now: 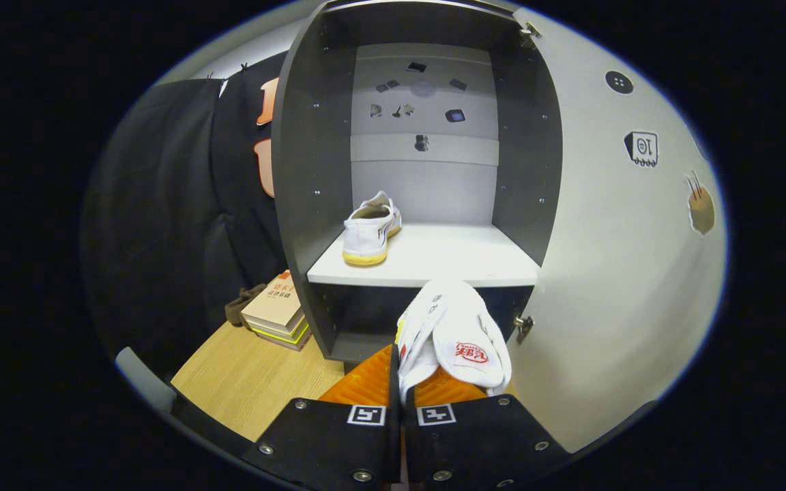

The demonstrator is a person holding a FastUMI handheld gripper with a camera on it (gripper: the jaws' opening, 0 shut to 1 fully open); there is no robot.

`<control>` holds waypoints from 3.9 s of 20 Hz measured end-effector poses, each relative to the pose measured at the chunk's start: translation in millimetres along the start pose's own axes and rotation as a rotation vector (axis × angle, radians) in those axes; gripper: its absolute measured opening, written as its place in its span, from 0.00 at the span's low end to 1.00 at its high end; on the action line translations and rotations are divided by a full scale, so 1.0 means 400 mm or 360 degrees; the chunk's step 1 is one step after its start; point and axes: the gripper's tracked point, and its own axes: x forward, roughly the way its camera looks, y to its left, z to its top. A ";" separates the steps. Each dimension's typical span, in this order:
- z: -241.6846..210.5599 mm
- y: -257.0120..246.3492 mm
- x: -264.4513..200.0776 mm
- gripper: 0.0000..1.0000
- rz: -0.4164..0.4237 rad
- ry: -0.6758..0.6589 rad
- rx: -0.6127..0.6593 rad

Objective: Open the shoe cabinet door, grab the shoes and put them into the shoe cabinet, then close the shoe cabinet door.

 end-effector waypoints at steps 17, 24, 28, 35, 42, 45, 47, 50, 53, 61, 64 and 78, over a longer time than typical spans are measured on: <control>0.329 -0.136 0.457 0.03 -0.0019 -0.0022 -0.0130; 0.289 -0.138 0.592 0.03 -0.0008 0.0137 -0.0186; 0.276 -0.133 0.609 0.04 -0.0008 0.0161 -0.0104; 0.277 -0.119 0.549 0.11 -0.0061 0.0121 -0.0140; 0.302 -0.093 0.373 0.12 -0.0079 0.0012 -0.0139; 0.309 -0.075 0.275 0.12 -0.0092 -0.0040 -0.0142; 0.306 -0.057 0.208 0.12 -0.0079 -0.0066 -0.0109; 0.299 -0.031 0.101 0.12 -0.0052 -0.0113 -0.0049; 0.290 -0.016 -0.019 0.12 -0.0063 -0.0179 -0.0020; 0.243 -0.017 -0.326 0.14 -0.0143 -0.0300 0.0014; 0.219 -0.049 -0.433 0.14 -0.0192 -0.0341 0.0070; 0.071 -0.430 -0.801 0.22 -0.0550 -0.0425 0.0260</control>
